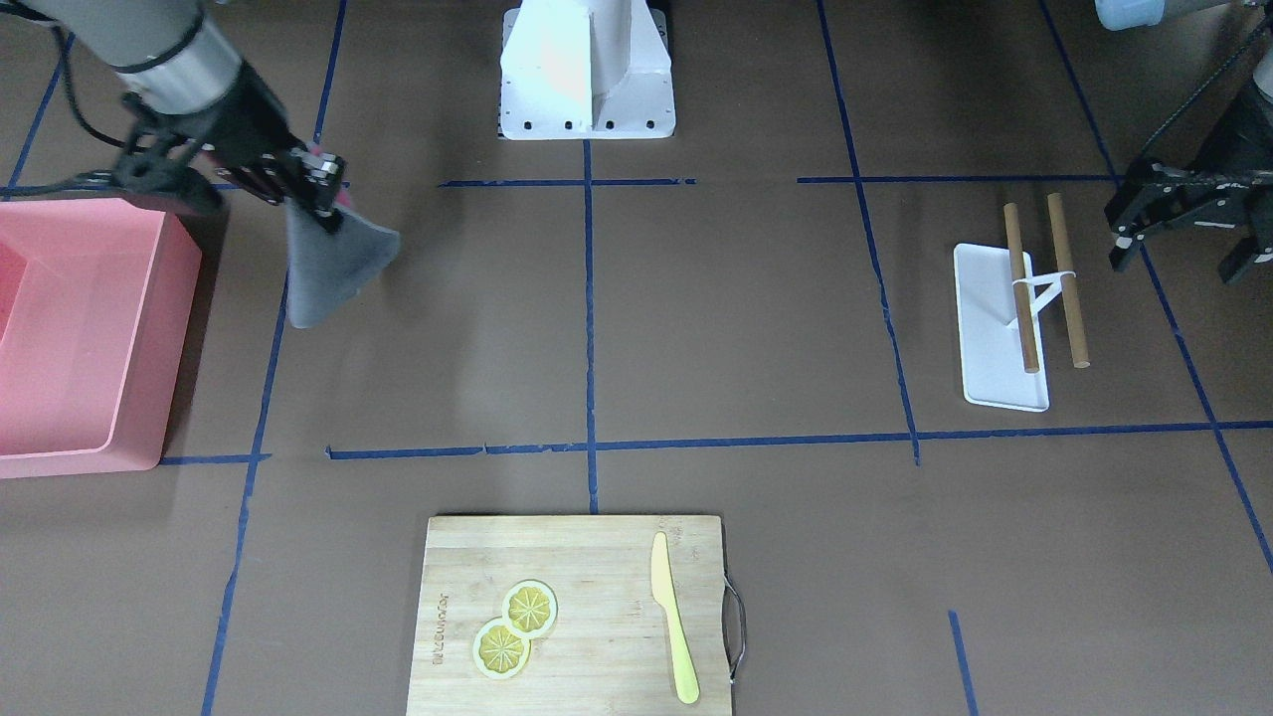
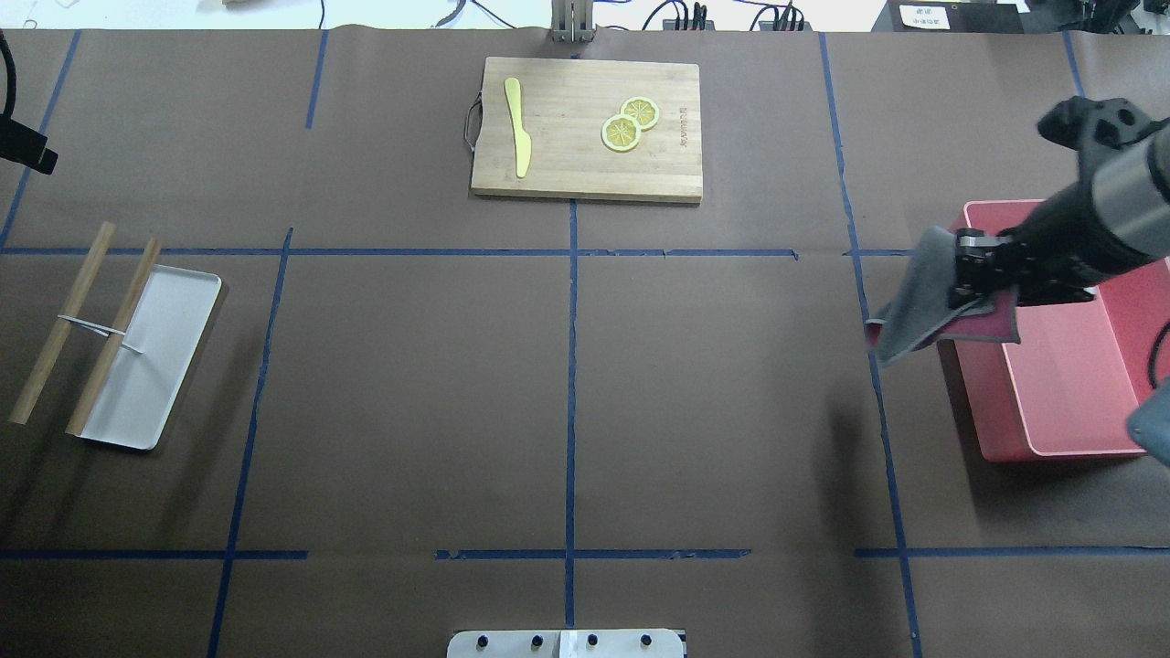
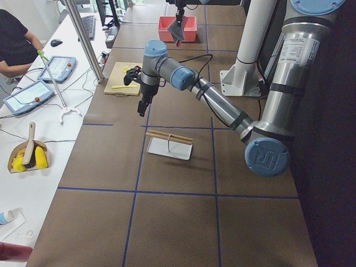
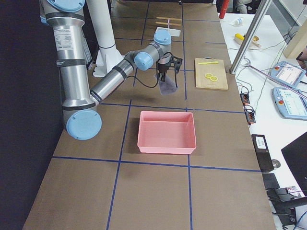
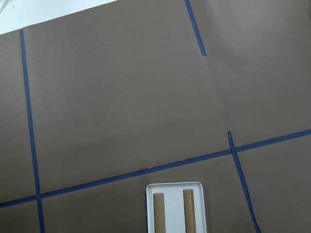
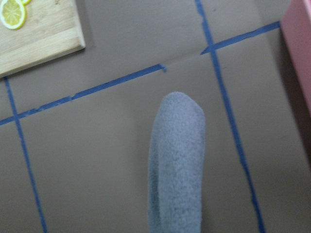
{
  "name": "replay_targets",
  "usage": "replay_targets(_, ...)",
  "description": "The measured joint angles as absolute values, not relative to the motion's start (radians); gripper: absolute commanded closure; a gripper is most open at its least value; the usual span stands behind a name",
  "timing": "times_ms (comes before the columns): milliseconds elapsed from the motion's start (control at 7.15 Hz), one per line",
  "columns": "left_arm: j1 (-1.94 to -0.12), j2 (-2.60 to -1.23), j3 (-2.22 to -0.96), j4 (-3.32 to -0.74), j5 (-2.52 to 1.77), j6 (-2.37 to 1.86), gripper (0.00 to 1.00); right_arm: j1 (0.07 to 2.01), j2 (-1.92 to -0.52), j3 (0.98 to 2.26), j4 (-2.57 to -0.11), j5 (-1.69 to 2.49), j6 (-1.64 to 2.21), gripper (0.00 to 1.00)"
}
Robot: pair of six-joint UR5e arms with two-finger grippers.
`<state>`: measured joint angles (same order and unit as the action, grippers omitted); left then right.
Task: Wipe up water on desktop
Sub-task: 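Carry the grey cloth over the pink bin with the right gripper, then open the right gripper to drop the cloth into the pink bin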
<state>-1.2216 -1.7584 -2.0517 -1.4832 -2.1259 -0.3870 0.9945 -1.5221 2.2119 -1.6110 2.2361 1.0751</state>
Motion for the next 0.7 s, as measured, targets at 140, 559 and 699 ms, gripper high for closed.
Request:
replay_targets(140,-1.222,-1.753,-2.059,-1.483,-2.126,-0.389,0.00,1.078,-1.614,2.214,-1.611,2.250,0.911,0.98)
replay_targets(559,-1.221,-1.744,-2.068,-1.483,-2.126,-0.394,0.00,1.309,-1.736,2.088,-1.608,2.306,0.474,0.85)
replay_targets(699,-1.221,-1.744,-2.069,-1.483,-2.126,-0.394,0.00,1.326,-1.732,2.042,-1.604,2.304,0.428,0.19)
